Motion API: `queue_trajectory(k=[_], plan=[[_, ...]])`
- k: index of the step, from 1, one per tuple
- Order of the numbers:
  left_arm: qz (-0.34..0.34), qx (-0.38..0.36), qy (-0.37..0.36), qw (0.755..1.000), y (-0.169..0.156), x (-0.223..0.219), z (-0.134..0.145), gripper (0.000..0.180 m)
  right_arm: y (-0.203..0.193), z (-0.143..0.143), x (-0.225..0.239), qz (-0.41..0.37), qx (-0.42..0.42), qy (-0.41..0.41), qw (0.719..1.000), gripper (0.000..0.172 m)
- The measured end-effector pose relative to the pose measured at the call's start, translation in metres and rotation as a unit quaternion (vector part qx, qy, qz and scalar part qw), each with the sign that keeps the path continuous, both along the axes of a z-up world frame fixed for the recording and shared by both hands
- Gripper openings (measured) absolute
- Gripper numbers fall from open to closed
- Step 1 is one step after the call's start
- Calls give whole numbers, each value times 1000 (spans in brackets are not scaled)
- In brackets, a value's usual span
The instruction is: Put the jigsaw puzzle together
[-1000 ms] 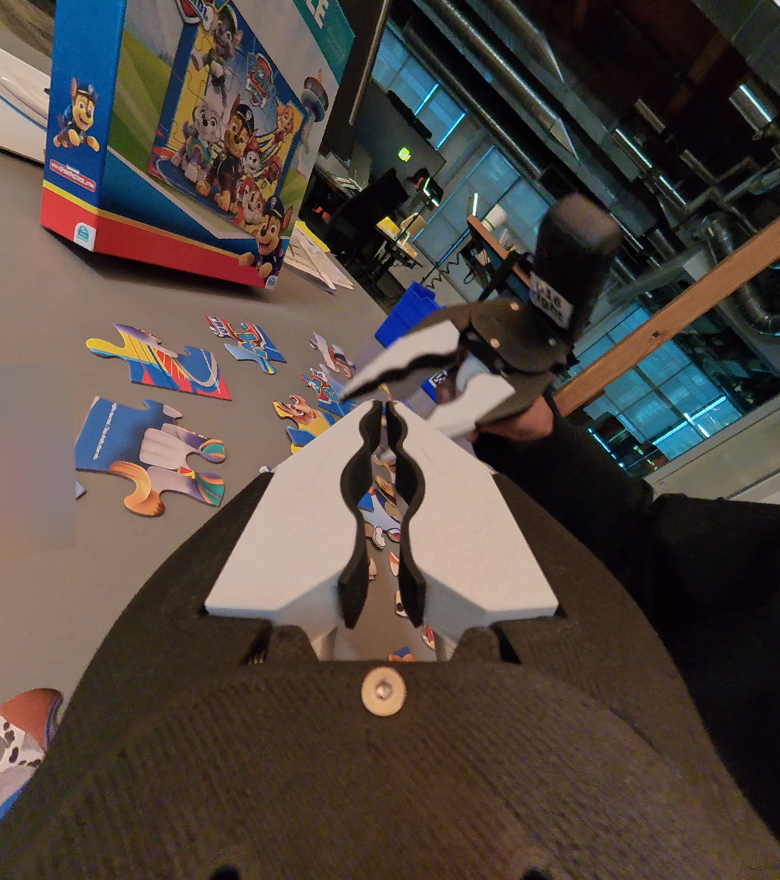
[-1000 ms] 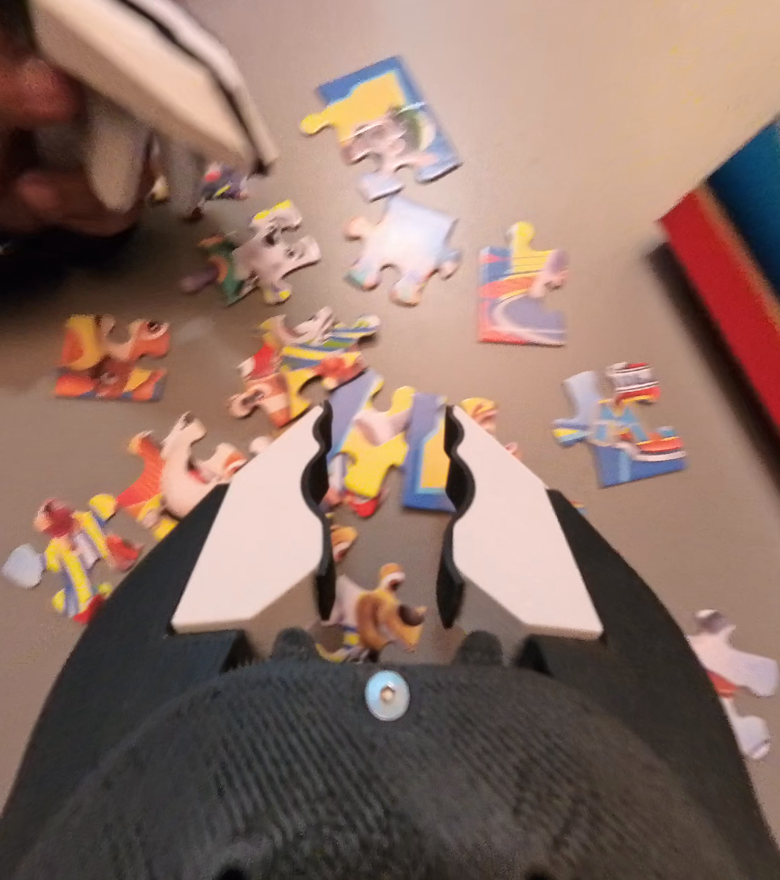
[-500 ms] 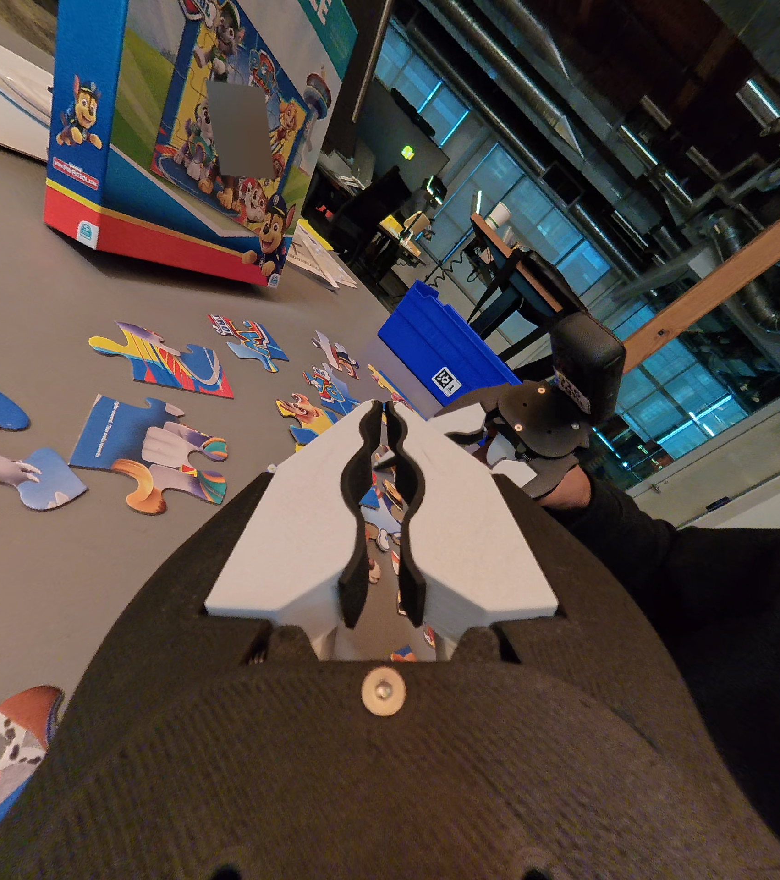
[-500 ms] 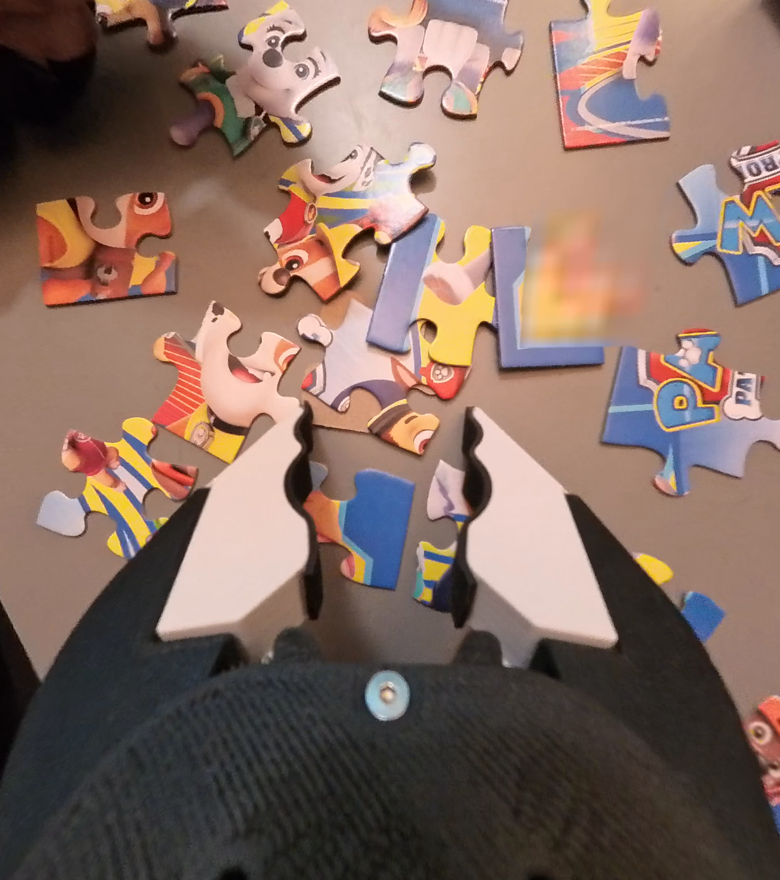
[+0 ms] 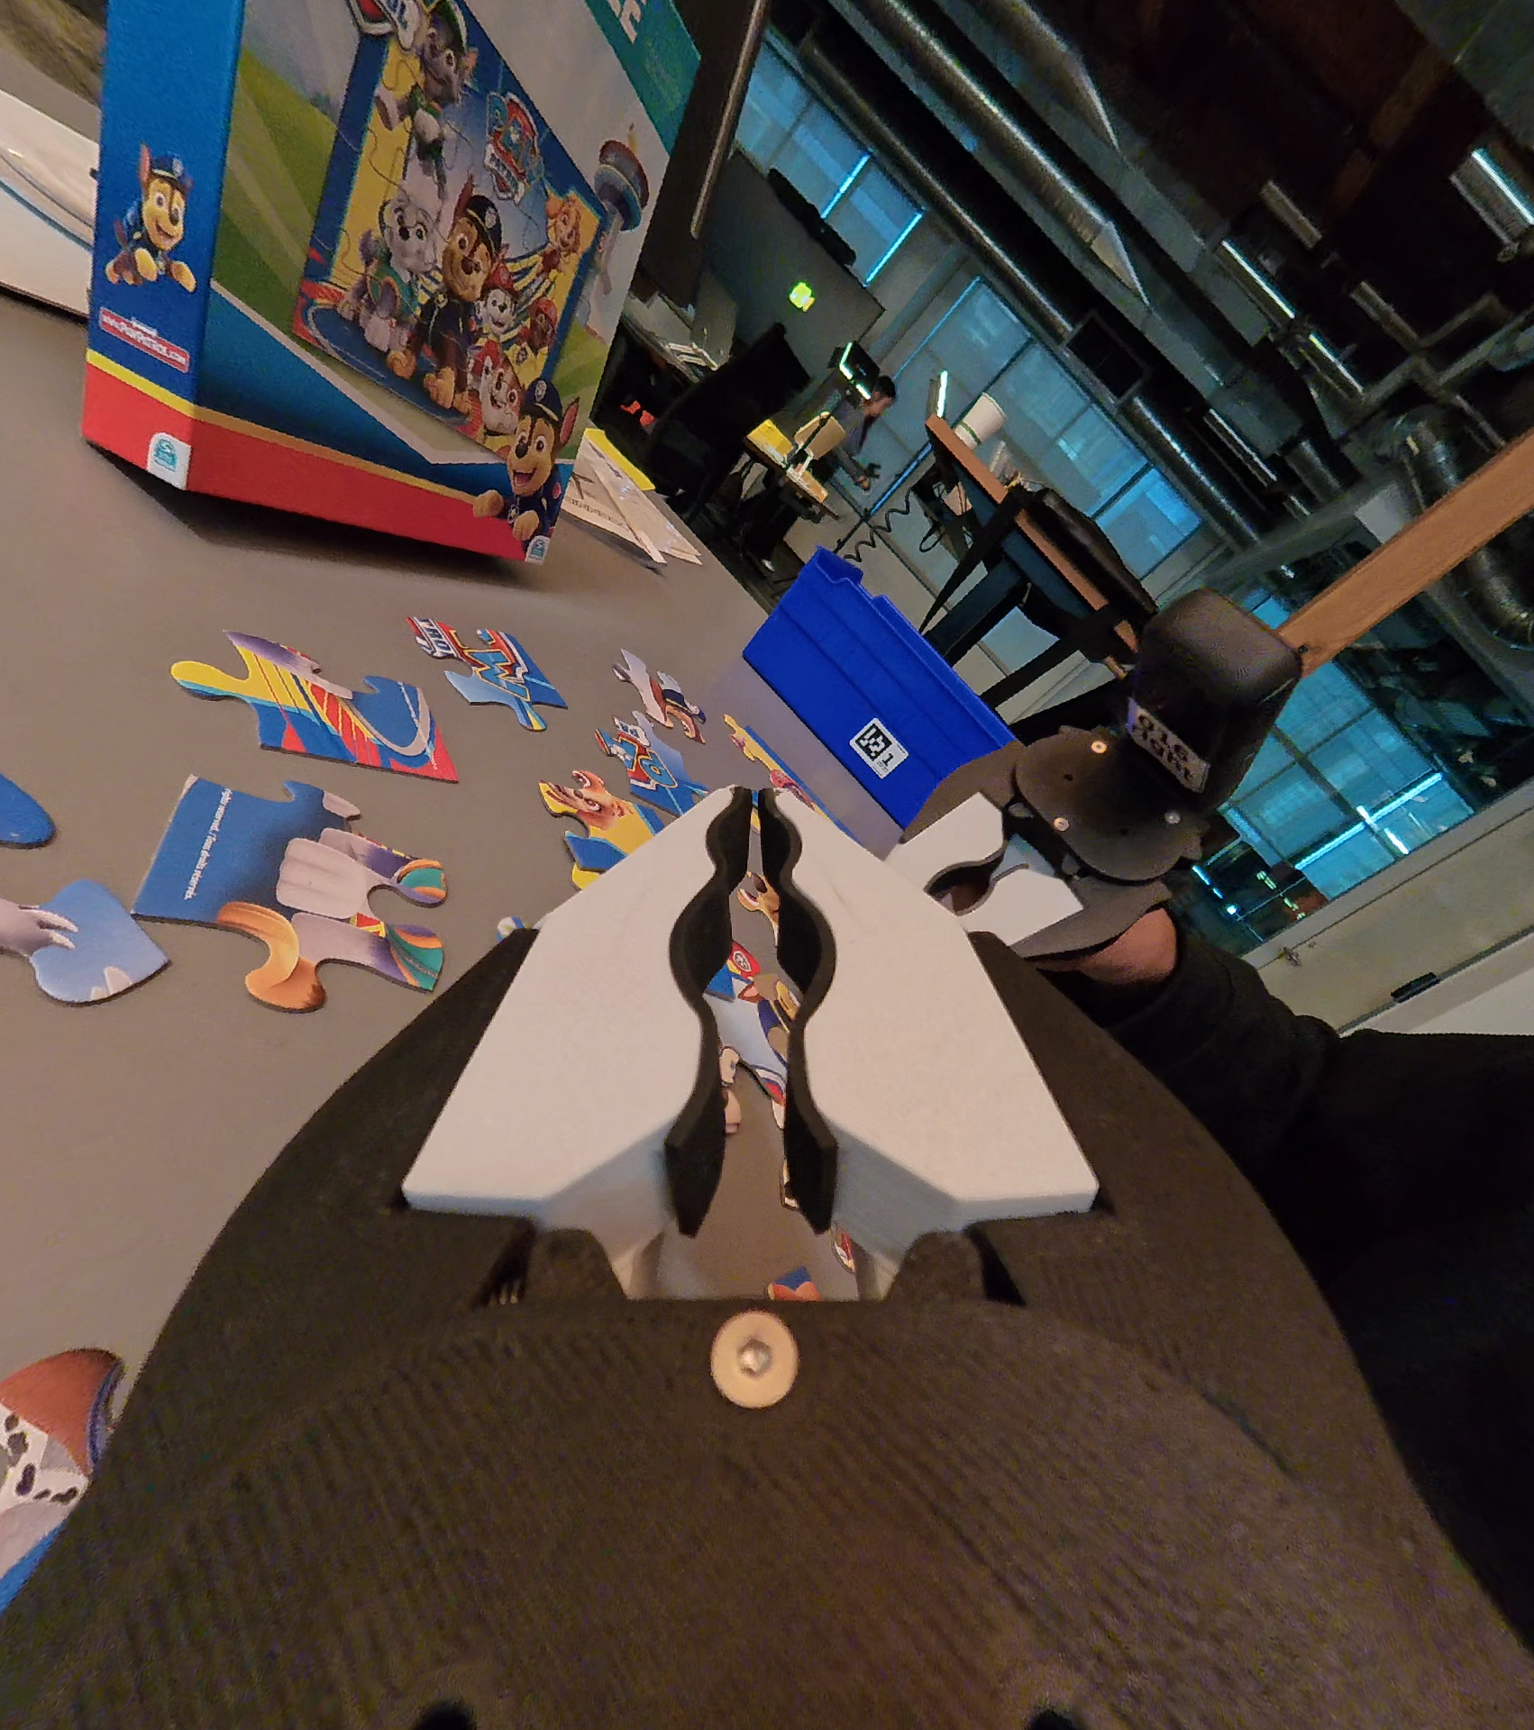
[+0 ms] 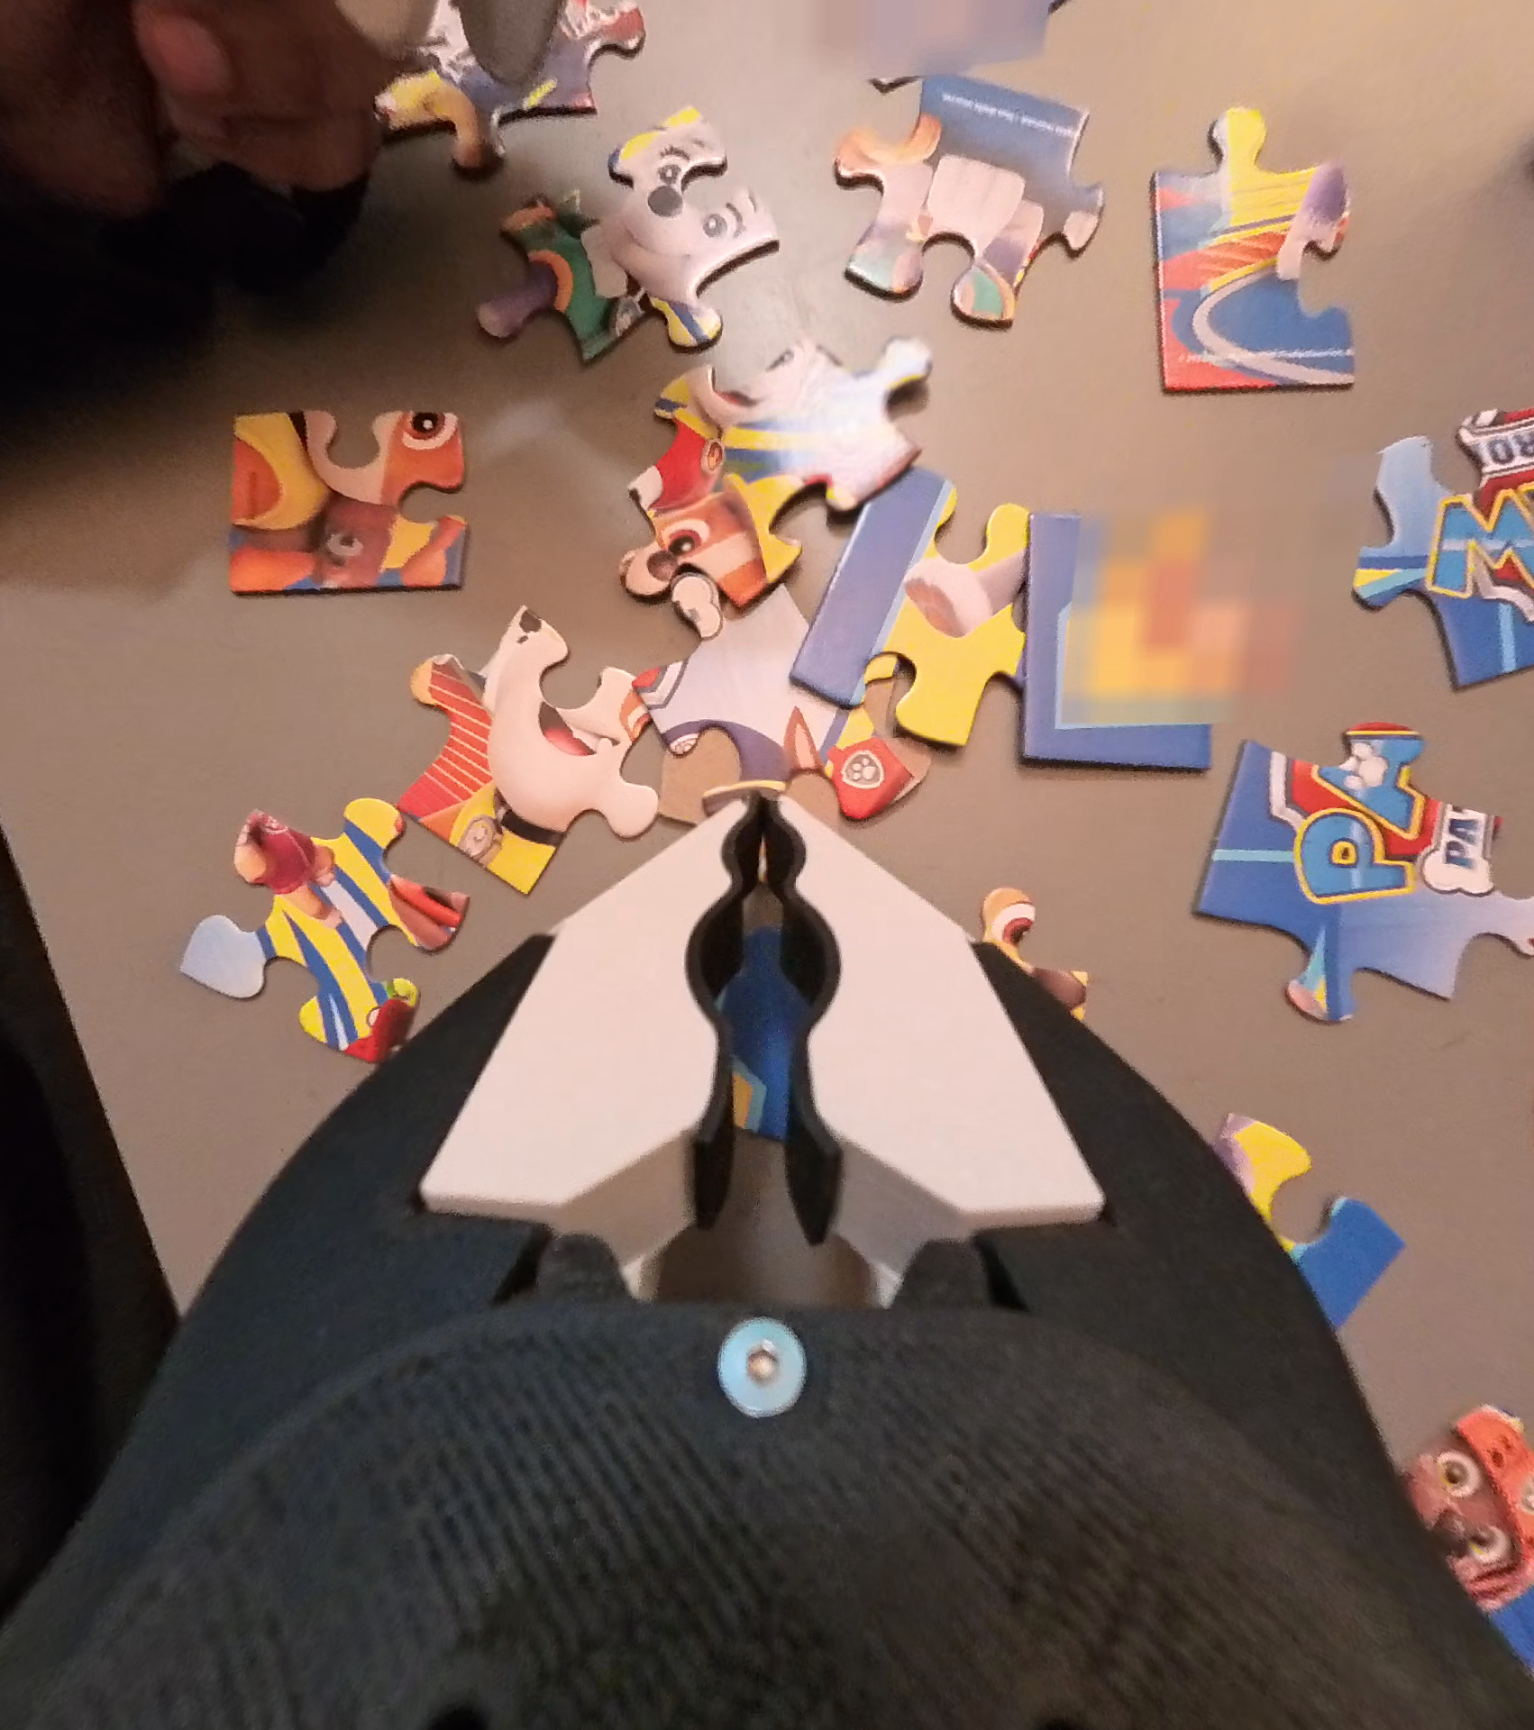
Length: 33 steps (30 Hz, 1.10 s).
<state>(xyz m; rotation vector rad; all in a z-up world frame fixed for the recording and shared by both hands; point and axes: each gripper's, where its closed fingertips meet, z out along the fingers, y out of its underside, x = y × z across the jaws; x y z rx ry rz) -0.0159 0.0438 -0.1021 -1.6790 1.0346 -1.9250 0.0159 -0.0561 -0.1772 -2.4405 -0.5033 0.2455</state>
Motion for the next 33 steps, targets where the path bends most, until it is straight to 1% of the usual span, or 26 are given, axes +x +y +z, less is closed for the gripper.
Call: queue_trajectory(k=[2, 3, 5, 6, 10, 15, 19, 22, 27, 33], plan=[[0, -1, -1, 1000, 0, 0, 0, 0, 0, 4, 1, -4, 2, 11, 1000, 0], [0, -2, -1, 1000, 0, 0, 0, 0, 1, 5, 2, -7, 6, 14, 1000, 4], [0, -1, 0, 1000, 0, 0, 0, 0, 1, 4, -1, -2, 5, 25, 1000, 23], [-1, -1, 1, 1000, 0, 0, 0, 0, 1, 2, -3, 2, 1, 26, 1000, 30], [0, -1, 1, 1000, 0, 0, -1, 0, 0, -15, -6, 21, -10, -17, 1000, 35], [0, 0, 1, 1000, 0, 0, -1, 0, -1, -17, -5, 35, -9, -38, 999, 32], [0, -1, 0, 1000, 0, 0, 0, 0, -5, -17, -9, 61, -18, -46, 997, 17], [1, -1, 0, 1000, 0, 0, 0, 0, -7, -17, -11, 68, -21, -52, 996, 16], [1, -1, 0, 1000, 0, 0, 0, 0, -16, -14, -19, 77, -33, -37, 996, 15], [1, -1, 0, 1000, 0, 0, 0, 0, -26, 5, -21, 69, -18, -16, 997, 15]])
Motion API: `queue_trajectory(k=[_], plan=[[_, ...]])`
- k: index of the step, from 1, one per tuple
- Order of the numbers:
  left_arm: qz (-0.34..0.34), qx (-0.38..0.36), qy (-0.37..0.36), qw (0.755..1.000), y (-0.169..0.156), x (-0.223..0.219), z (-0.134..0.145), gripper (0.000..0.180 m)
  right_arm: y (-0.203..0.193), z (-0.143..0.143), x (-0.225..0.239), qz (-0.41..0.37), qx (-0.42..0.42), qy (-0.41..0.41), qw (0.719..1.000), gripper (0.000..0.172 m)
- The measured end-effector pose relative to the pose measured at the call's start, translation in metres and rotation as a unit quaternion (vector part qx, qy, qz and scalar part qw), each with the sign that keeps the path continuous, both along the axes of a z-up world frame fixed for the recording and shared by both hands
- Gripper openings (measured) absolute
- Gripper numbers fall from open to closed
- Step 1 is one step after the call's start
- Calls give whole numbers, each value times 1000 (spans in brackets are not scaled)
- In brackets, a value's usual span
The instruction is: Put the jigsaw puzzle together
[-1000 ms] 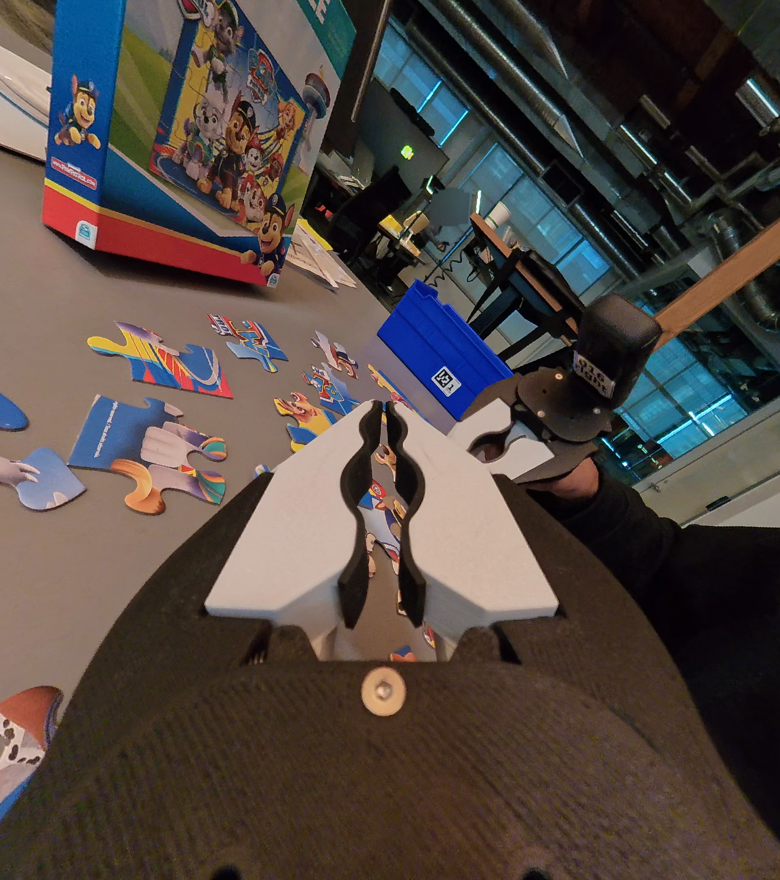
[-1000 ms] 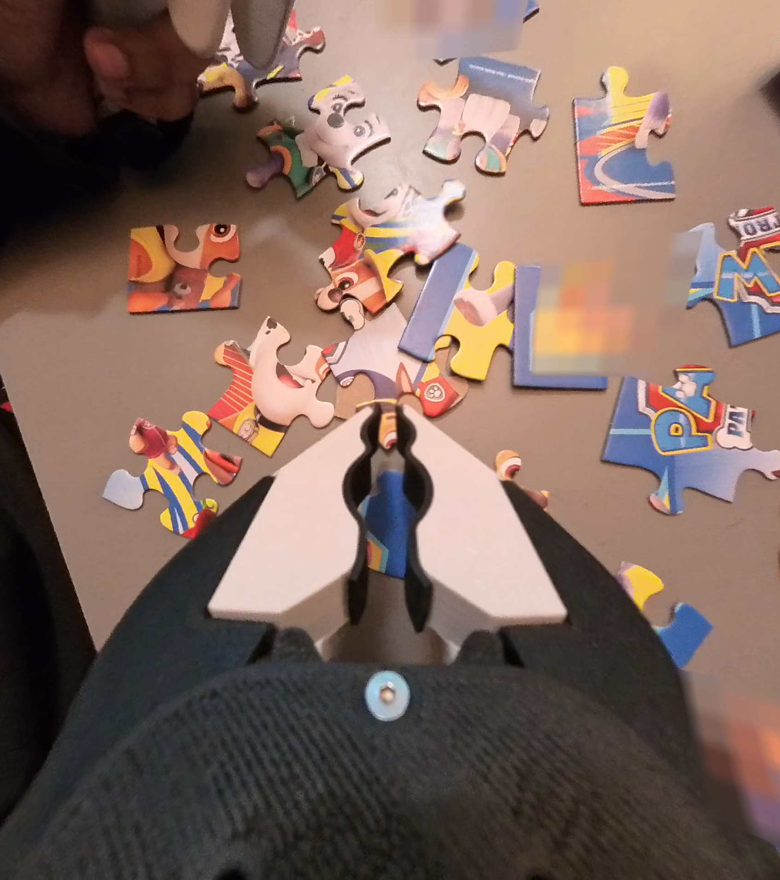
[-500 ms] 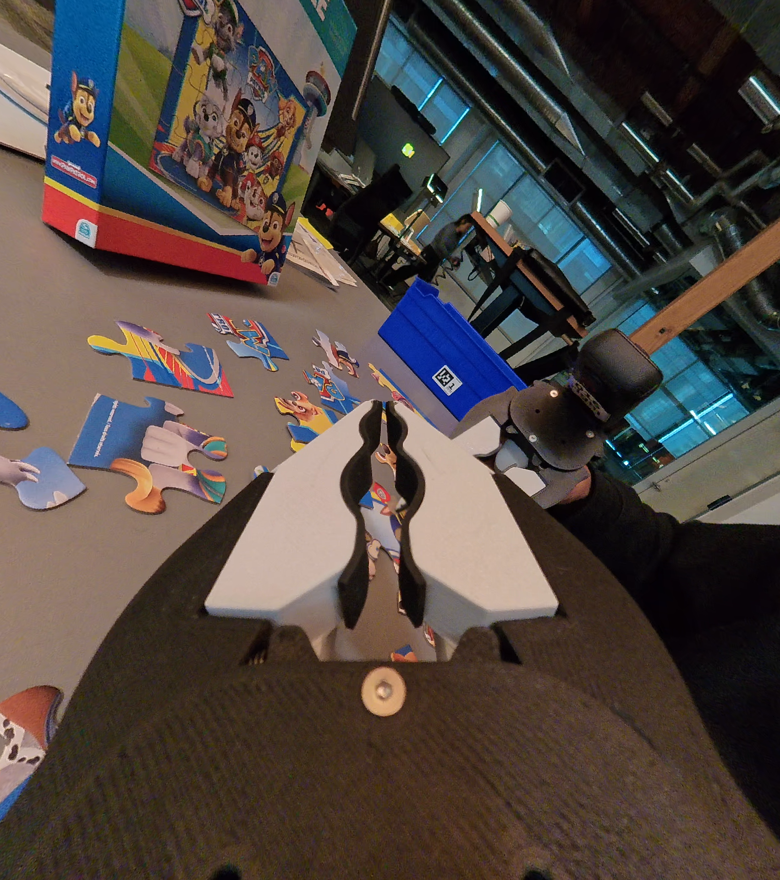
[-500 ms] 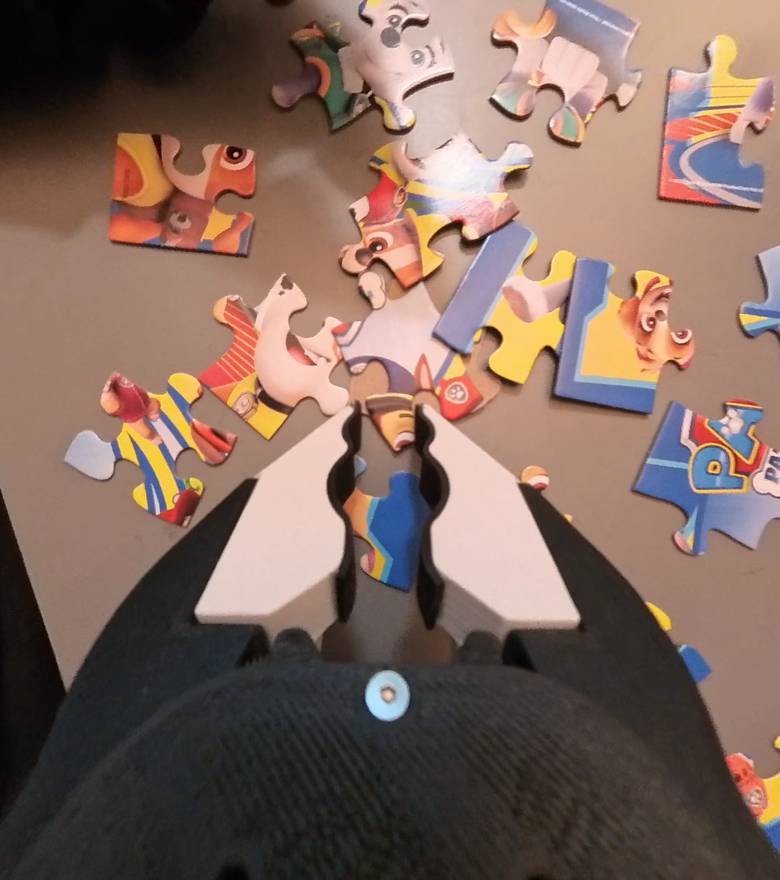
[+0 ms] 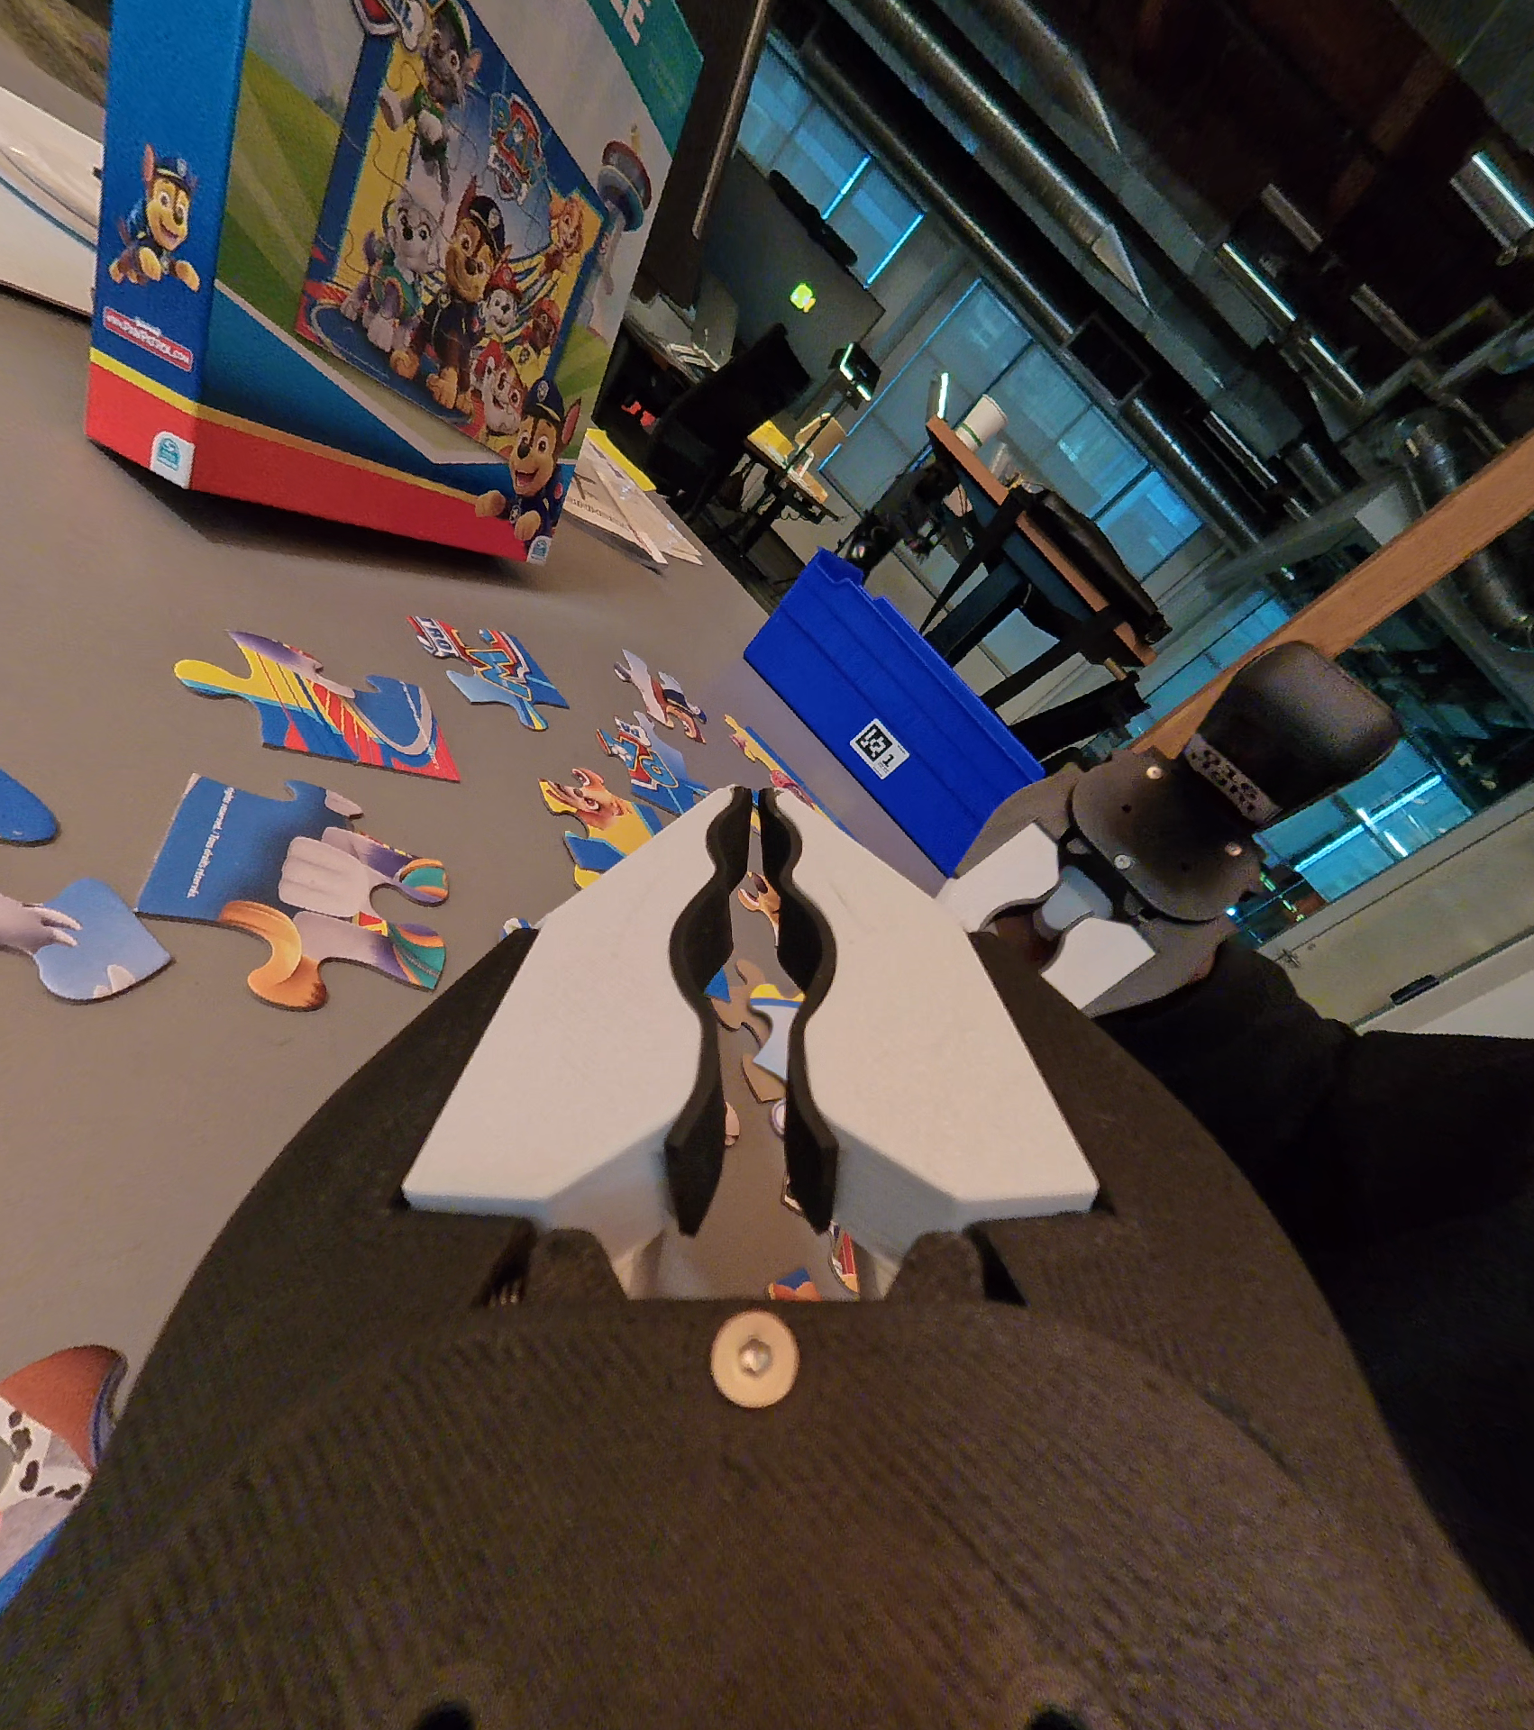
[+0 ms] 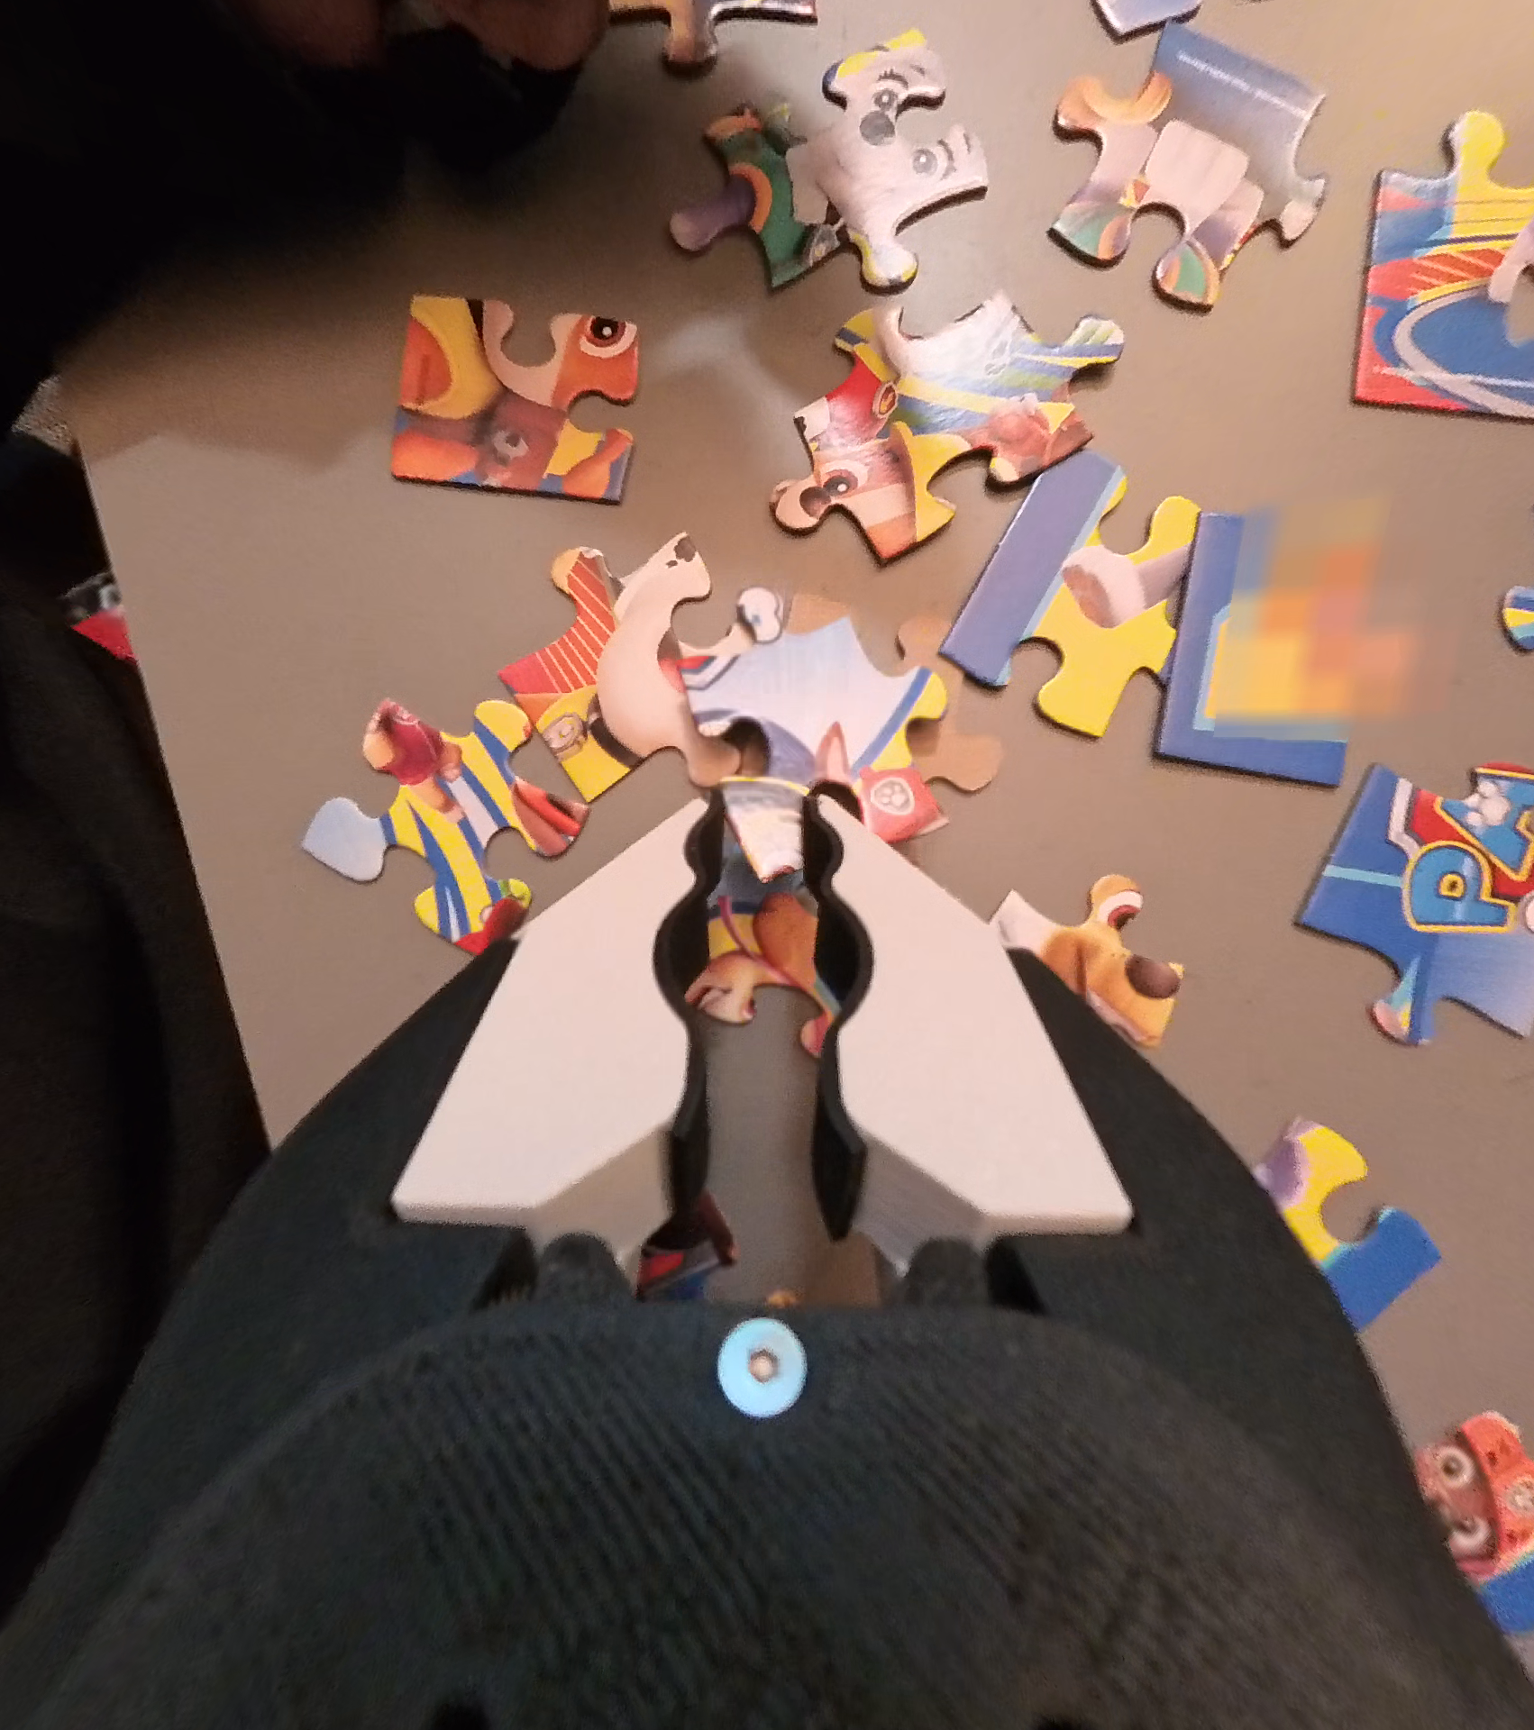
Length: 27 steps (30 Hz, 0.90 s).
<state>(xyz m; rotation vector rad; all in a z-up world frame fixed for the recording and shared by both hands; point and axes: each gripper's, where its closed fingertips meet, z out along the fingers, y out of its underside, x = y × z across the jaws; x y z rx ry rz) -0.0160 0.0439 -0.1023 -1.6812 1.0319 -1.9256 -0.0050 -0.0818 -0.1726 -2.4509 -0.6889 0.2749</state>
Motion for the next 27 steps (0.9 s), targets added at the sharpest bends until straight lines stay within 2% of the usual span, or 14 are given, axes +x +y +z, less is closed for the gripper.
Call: queue_trajectory(k=[2, 3, 9, 15, 21, 22, 25, 27], plan=[[0, 0, 0, 1000, 0, 0, 0, 0, -4, 6, 2, -5, 4, 7, 1000, 12], [0, 0, 0, 1000, 0, 0, 0, 0, -7, 9, 4, -8, 8, 8, 1000, 0], [0, 0, 0, 1000, 0, 0, 0, 0, -26, 10, 28, -46, 5, -13, 999, 4], [-1, 2, 3, 1000, -1, 1, -1, 0, 11, 11, 35, -46, 47, -17, 998, 54], [2, 2, 3, 1000, 1, 0, -1, 0, 43, -20, 33, -18, 7, -4, 1000, 69], [2, 1, 2, 1000, 1, 0, -1, 0, 44, -23, 33, -16, 3, -2, 1000, 70], [-1, -2, 0, 1000, 0, -1, 0, 0, 42, -22, 32, -17, 1, -1, 1000, 51], [-3, -5, -2, 1000, 0, -1, 0, 0, 40, -20, 33, -17, 5, -8, 1000, 50]])
